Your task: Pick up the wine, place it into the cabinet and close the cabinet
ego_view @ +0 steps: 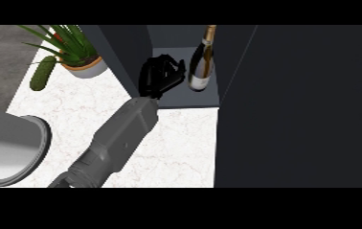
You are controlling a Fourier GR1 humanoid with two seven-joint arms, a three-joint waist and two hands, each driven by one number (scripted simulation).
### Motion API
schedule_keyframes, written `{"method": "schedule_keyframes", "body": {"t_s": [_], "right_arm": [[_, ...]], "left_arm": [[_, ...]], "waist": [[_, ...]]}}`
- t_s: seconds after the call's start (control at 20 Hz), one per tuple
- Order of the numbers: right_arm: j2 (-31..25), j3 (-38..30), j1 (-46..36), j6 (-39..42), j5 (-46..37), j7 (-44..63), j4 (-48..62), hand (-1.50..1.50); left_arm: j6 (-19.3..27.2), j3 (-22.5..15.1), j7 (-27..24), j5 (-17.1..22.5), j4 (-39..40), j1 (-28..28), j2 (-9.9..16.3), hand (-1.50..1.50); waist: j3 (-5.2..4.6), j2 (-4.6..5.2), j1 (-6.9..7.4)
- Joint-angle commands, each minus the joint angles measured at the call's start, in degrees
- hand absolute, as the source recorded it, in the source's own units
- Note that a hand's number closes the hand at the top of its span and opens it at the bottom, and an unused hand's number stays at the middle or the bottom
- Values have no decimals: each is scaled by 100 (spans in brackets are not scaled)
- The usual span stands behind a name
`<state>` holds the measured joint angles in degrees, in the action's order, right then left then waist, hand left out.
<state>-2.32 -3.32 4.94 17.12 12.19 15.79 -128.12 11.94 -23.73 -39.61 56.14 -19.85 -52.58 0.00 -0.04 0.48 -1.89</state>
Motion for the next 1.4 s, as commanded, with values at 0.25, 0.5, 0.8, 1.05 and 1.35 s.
{"method": "schedule_keyframes", "body": {"t_s": [0.25,0.5,0.8,1.05,1.35], "right_arm": [[17,132,262,94,4,-22,-255,-150],[-107,-9,-331,18,116,136,94,-150],[110,378,-411,-242,-341,269,-68,-150],[99,240,-186,-143,-283,55,46,-150],[174,309,-80,-181,-323,48,-94,-150]], "left_arm": [[51,109,226,77,760,-409,0,150],[162,104,-13,124,771,-387,1,150],[-9,415,-675,159,1059,-292,0,150],[-221,500,-1007,30,1146,-351,191,-150],[-116,352,-1284,-160,739,-244,76,-150]], "waist": [[1,18,-74],[-3,47,-130],[-7,46,-71],[-2,27,-4],[2,-30,104]]}}
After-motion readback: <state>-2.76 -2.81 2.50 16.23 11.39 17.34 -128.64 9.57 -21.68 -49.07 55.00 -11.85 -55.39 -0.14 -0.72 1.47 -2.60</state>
